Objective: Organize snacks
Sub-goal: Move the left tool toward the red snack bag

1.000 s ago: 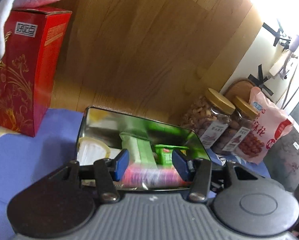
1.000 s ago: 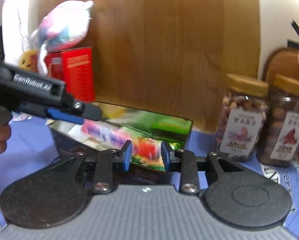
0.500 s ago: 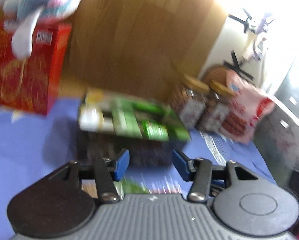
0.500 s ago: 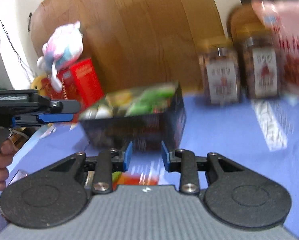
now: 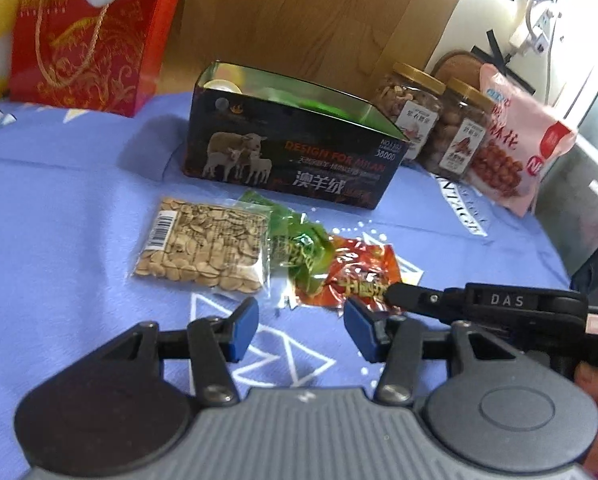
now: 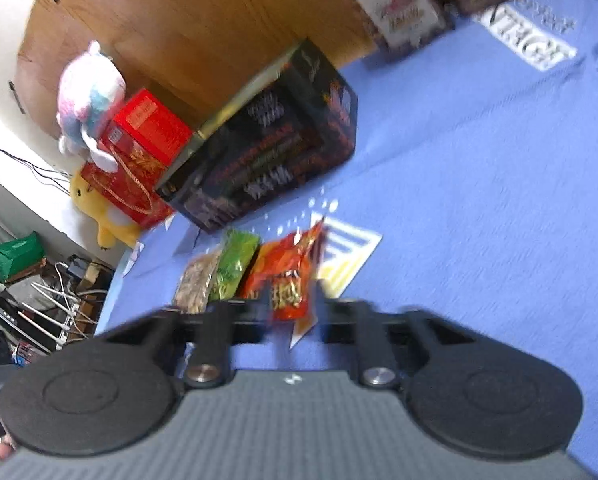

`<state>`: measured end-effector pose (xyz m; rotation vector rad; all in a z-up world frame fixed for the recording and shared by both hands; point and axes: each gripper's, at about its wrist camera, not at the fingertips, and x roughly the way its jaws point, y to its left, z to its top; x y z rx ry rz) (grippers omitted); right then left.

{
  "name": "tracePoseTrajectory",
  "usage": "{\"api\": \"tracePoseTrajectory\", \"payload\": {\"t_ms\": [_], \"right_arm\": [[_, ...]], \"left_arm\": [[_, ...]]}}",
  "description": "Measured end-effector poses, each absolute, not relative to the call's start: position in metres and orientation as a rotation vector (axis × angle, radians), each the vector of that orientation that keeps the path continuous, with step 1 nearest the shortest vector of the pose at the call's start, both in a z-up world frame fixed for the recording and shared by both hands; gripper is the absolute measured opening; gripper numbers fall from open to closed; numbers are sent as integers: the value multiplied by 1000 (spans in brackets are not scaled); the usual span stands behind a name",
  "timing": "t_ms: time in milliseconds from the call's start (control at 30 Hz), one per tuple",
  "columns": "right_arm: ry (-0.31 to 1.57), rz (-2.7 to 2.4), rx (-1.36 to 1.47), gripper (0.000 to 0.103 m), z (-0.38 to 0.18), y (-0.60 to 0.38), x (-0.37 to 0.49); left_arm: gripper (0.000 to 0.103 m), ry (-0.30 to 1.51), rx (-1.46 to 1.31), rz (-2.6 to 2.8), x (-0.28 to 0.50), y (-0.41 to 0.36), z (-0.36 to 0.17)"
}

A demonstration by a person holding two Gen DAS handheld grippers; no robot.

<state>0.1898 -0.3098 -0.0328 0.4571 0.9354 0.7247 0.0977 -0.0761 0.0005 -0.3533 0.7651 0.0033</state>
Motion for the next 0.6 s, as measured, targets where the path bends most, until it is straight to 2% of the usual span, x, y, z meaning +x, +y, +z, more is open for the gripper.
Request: {"api": "tracePoseTrajectory", "payload": {"t_ms": [333, 433, 467, 500, 600], "right_arm": [[881, 714, 423, 8, -16, -345, 154], [839, 681, 329, 16, -14, -348, 136], [806, 636, 298, 22, -13, -349, 131], [775, 599, 282, 33, -12, -352, 129], [717, 576, 314, 33, -5, -363, 127]], "left_arm": [[47, 762, -263, 76, 89, -87, 0], [47, 763, -247, 89, 87, -91, 1], [47, 762, -241, 94, 85, -92, 2], [48, 761, -238, 96, 84, -93, 2], [48, 758, -225, 102, 80, -97, 4]]}}
